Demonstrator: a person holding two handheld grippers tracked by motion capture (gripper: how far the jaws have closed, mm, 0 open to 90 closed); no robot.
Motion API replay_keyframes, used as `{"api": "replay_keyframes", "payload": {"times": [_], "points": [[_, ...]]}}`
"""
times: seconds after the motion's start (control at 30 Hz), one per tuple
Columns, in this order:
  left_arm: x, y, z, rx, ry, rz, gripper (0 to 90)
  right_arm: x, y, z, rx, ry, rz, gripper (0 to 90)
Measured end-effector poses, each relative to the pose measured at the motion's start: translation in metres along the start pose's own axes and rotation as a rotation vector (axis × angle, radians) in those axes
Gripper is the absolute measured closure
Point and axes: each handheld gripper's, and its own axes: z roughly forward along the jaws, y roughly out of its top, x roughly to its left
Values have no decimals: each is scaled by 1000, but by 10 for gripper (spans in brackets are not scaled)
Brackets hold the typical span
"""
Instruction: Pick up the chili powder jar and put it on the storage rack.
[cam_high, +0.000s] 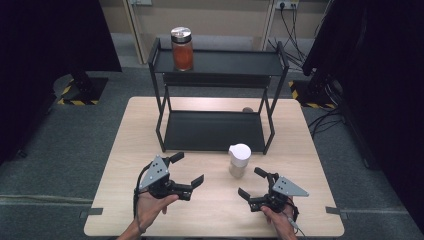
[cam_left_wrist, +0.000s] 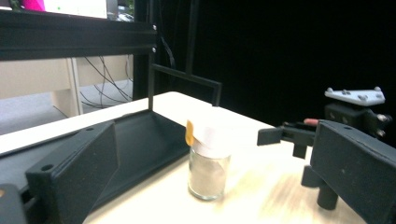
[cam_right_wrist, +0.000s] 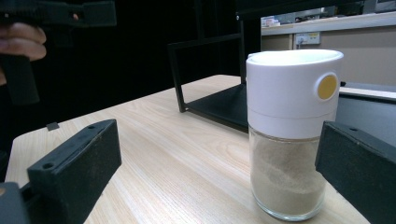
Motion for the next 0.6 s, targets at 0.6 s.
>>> {"api": "replay_keyframes", "payload": {"times": [0.6], "points": [[9,-47,-16,-52,2,-33,6,0,0,0,2,-1,-3,6]]}}
